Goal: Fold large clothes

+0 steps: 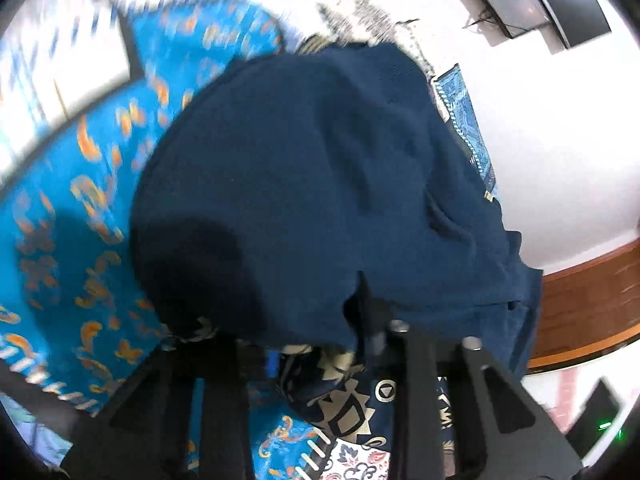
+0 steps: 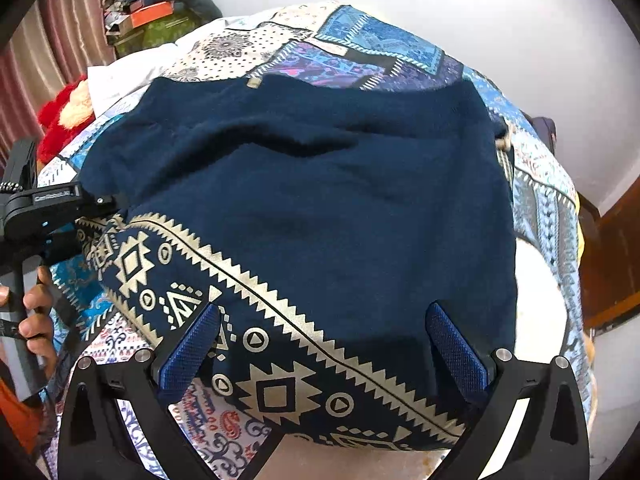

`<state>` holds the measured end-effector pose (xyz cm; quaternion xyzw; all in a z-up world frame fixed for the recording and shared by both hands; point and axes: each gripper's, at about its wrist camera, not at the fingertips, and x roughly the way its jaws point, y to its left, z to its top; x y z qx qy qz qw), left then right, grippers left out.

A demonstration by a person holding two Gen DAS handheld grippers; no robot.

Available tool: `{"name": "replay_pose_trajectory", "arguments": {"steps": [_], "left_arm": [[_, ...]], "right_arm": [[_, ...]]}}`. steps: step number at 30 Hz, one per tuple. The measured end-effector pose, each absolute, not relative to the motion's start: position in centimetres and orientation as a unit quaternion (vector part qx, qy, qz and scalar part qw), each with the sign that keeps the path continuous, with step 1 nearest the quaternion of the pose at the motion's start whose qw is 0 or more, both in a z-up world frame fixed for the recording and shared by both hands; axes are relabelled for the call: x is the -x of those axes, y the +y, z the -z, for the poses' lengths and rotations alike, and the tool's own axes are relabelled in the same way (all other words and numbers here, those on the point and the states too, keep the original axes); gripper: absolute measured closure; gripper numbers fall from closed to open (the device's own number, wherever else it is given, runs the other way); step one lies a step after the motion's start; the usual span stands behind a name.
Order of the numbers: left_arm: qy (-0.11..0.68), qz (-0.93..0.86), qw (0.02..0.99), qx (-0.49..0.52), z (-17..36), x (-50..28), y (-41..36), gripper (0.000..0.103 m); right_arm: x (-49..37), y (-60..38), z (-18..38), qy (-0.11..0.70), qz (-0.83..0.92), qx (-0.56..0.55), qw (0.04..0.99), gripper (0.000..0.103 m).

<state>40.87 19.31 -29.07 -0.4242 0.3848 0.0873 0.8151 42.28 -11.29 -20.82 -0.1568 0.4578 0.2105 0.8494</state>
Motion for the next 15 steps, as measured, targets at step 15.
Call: {"name": "replay_pose_trajectory", "arguments": {"steps": [15], "left_arm": [[0.323,-0.161,0.912,0.195,19.0,-38.1,19.1,0.098]], "right_arm": [[-42.1,0.2,21.7,0.475,-0.307,0.186,0.804,0.0]]}}
